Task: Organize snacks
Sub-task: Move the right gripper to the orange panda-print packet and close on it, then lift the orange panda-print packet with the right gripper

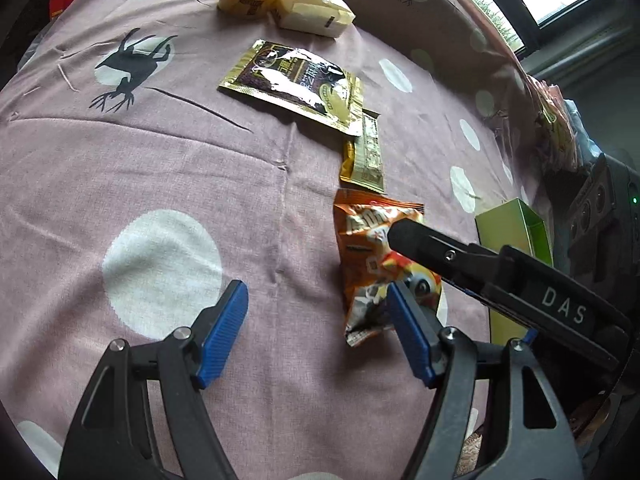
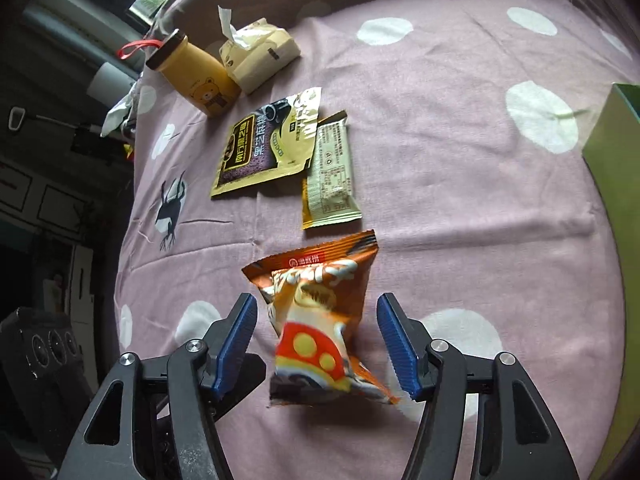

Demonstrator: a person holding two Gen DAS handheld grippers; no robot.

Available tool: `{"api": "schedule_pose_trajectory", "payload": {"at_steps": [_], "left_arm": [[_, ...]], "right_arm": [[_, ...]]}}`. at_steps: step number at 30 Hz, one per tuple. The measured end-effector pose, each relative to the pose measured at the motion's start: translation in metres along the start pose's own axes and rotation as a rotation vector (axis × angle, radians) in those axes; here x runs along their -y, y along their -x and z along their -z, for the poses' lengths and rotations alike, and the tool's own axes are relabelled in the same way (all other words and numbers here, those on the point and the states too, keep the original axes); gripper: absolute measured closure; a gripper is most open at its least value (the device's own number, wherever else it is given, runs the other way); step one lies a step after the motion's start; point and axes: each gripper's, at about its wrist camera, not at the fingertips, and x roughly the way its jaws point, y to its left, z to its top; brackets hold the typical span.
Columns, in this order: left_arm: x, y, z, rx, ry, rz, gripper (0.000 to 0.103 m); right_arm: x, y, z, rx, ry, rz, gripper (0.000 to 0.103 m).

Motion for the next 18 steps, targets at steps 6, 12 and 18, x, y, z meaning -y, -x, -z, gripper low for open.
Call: {"api": "schedule_pose_trajectory", "payload": {"at_steps": [6,12,18], "left_arm": [[0.008,0.002,0.001,0.019,-0.012,0.105,0.032],[0.018,-0.009,0.004,-0.025,-0.03,0.14,0.032],[0.025,-0.019,0.005,-0.037,-0.054,0.151,0.037]], "right_arm": [[0.003,0.014,-0.003,0.06,0.01,-0.014,0.04],[0.001,0.022,-0.002,0.09,0.028,-0.09,0.049],[0.001,0.011,-0.001,0.045,0.039,-0.084,0.063]]}}
